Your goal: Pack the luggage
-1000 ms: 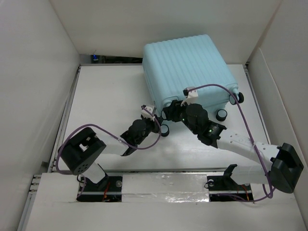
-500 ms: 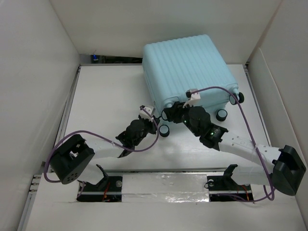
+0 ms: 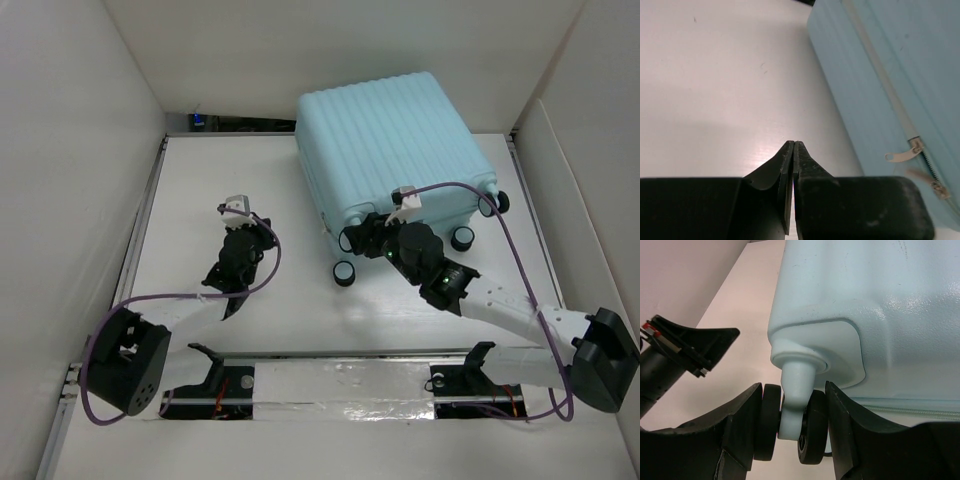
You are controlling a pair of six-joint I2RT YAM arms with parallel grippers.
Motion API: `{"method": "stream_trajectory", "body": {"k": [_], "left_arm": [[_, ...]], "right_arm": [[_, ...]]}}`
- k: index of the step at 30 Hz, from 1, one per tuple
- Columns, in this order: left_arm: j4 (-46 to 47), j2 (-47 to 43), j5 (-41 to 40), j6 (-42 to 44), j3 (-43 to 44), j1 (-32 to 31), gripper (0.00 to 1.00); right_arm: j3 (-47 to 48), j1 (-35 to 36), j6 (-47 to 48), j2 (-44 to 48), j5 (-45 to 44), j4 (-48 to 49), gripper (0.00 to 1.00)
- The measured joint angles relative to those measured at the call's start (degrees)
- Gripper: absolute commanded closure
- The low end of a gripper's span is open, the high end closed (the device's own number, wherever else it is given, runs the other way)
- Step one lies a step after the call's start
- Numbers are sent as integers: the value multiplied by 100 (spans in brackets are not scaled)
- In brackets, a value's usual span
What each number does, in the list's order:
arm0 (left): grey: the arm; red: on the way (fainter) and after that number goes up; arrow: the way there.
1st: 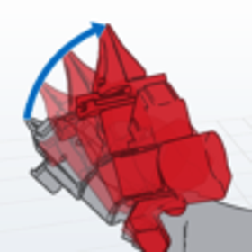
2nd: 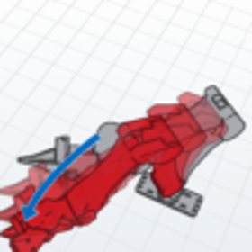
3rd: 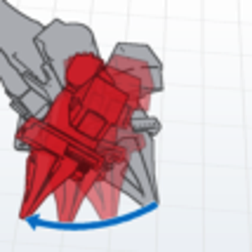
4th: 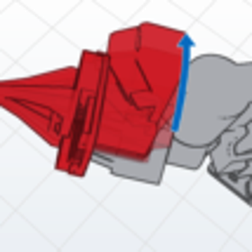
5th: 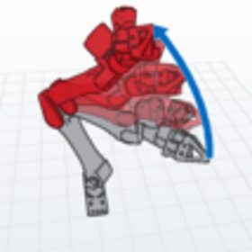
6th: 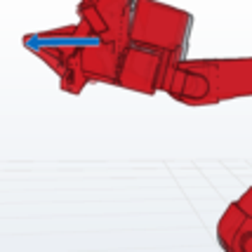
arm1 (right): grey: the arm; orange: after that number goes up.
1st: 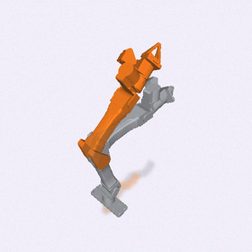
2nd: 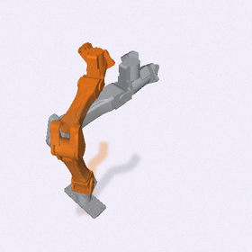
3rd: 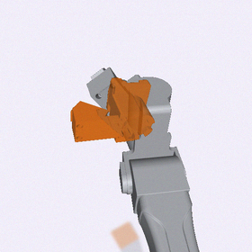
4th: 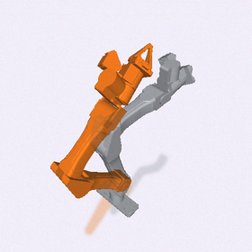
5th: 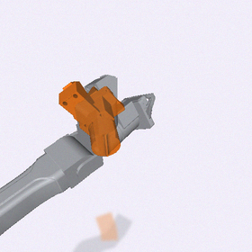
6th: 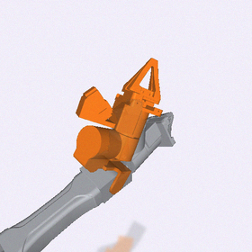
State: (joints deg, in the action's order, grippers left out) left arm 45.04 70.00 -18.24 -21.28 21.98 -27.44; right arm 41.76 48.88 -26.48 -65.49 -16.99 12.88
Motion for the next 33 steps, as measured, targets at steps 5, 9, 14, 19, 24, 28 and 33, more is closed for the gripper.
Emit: {"method": "stream_trajectory", "body": {"k": [5, 9, 14, 19, 24, 28, 33], "left_arm": [[74, -59, -15, -90, 68, -26, 100], [479, 55, 667, -17, 52, -240, 100], [1150, 413, 2133, -122, -111, -387, 57], [1384, 911, 3067, -192, -133, -387, 57], [1390, 1360, 3585, -35, 295, -387, 61], [1408, 1674, 3733, 107, 664, -400, 71], [1305, 1856, 3974, 278, 931, -409, 91]], "right_arm": [[-4, -15, 15, 26, 33, -44, 100], [-4, -17, 20, 26, 50, -44, 100], [-4, -17, 42, 26, 59, -42, 100], [-4, -17, 72, 17, 81, -35, 100], [-4, -24, 76, 15, 92, -31, 100], [-4, -24, 79, 15, 96, -28, 100], [-4, -94, 133, 26, 55, -26, 100]]}}
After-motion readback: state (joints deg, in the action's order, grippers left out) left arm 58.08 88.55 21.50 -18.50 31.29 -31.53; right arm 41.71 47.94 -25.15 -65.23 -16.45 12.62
